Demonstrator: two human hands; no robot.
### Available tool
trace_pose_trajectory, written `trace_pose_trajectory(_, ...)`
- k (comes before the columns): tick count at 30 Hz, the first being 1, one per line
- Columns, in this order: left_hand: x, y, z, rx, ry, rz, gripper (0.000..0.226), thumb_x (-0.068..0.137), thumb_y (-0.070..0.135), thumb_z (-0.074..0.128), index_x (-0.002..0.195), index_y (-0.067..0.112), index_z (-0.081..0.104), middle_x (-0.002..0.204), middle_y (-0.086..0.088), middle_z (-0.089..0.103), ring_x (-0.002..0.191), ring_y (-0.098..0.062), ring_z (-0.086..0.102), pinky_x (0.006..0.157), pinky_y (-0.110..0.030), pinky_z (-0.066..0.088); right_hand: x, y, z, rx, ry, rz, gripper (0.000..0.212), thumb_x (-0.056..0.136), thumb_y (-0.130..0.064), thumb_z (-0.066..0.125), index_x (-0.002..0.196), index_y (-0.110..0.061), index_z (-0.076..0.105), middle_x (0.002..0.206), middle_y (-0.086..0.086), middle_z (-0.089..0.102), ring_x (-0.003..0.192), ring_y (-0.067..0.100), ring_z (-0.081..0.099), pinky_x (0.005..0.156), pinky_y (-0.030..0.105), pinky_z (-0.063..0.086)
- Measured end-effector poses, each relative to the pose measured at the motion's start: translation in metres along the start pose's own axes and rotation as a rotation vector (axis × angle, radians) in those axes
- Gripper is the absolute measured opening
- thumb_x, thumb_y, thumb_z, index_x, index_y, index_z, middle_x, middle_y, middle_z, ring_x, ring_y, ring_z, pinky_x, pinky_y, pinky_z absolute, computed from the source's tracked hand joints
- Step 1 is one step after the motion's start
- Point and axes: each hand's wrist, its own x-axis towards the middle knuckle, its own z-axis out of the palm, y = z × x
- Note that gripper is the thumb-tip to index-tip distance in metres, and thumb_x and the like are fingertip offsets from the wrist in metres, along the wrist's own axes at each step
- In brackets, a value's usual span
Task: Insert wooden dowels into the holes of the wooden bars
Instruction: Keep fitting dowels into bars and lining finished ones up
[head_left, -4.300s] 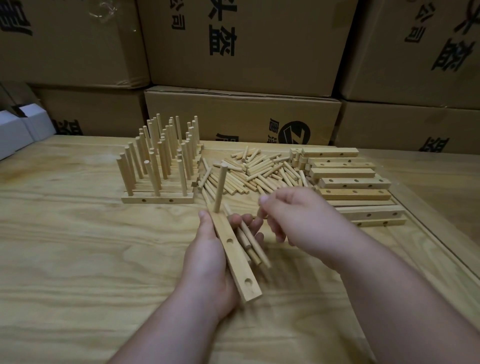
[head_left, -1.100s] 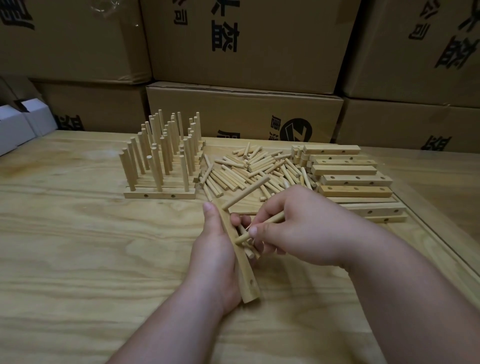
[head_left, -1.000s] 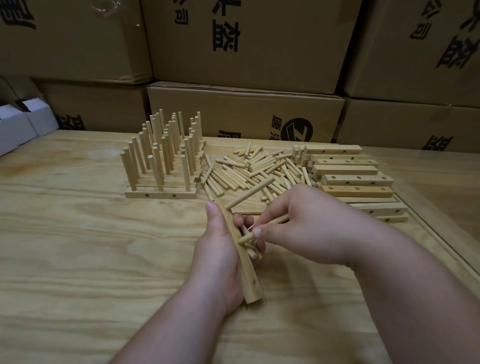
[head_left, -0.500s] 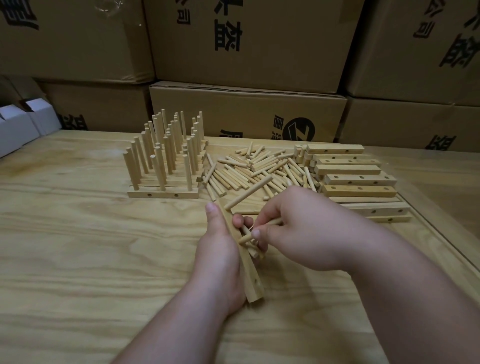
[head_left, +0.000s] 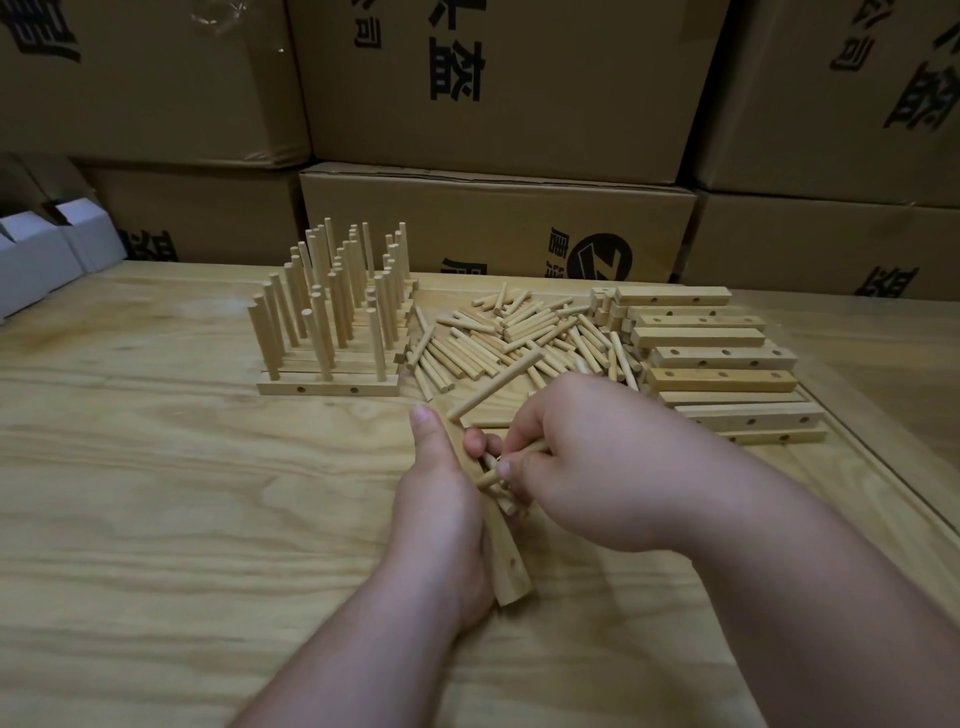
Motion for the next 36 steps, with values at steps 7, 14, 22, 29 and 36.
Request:
trace_pose_trajectory(7, 0.0, 0.001, 0.0, 0.007, -0.003, 0.031, 0.072, 0.092, 0.078, 0.032, 0.05, 0.023, 0.054, 0.07, -0.003, 0.061, 0.049, -0.021, 0.056, 0.052, -0.03, 0.043, 0.0, 0.008, -0.004, 0.153, -0.031, 0.045, 0.024, 0.094, -0.04, 0.066, 0.074, -0.031, 0.074, 0.053, -0.02, 0.061, 0.053, -0.003, 0.057, 0.046, 0.015, 0.037)
trace_pose_trajectory(14, -0.002, -0.001, 0.001, 0.043, 0.018, 0.027, 0.073, 0.09, 0.079, 0.034, 0.048, 0.024, 0.055, 0.062, -0.003, 0.062, 0.045, -0.02, 0.058, 0.057, -0.033, 0.047, -0.002, -0.003, -0.002, 0.014, -0.018, 0.028, 0.025, 0.095, -0.03, 0.062, 0.074, -0.021, 0.074, 0.047, -0.027, 0.057, 0.045, -0.005, 0.053, 0.036, 0.016, 0.033)
trace_pose_trajectory(22, -0.001, -0.001, 0.001, 0.052, 0.016, 0.047, 0.075, 0.092, 0.078, 0.031, 0.046, 0.024, 0.055, 0.064, -0.002, 0.061, 0.047, -0.02, 0.056, 0.053, -0.03, 0.047, 0.002, 0.007, 0.0, 0.107, -0.016, 0.014, 0.025, 0.093, -0.034, 0.065, 0.071, -0.024, 0.075, 0.05, -0.017, 0.06, 0.046, -0.003, 0.054, 0.039, 0.014, 0.035)
trace_pose_trajectory(29, -0.002, -0.002, 0.0, 0.08, 0.026, 0.059, 0.076, 0.094, 0.076, 0.031, 0.044, 0.025, 0.055, 0.066, -0.003, 0.063, 0.046, -0.02, 0.059, 0.048, -0.028, 0.047, 0.001, 0.005, -0.001, 0.106, -0.038, 0.019, 0.026, 0.094, -0.032, 0.064, 0.074, -0.021, 0.076, 0.046, -0.023, 0.057, 0.046, -0.005, 0.053, 0.038, 0.014, 0.033)
trace_pose_trajectory(36, -0.007, -0.001, 0.004, 0.089, 0.037, -0.004, 0.077, 0.09, 0.081, 0.032, 0.044, 0.025, 0.057, 0.06, -0.005, 0.062, 0.057, -0.024, 0.062, 0.076, -0.053, 0.054, -0.002, -0.006, 0.0, -0.02, -0.003, 0.033, 0.026, 0.095, -0.031, 0.06, 0.074, -0.02, 0.072, 0.044, -0.033, 0.051, 0.045, -0.005, 0.052, 0.036, 0.017, 0.031)
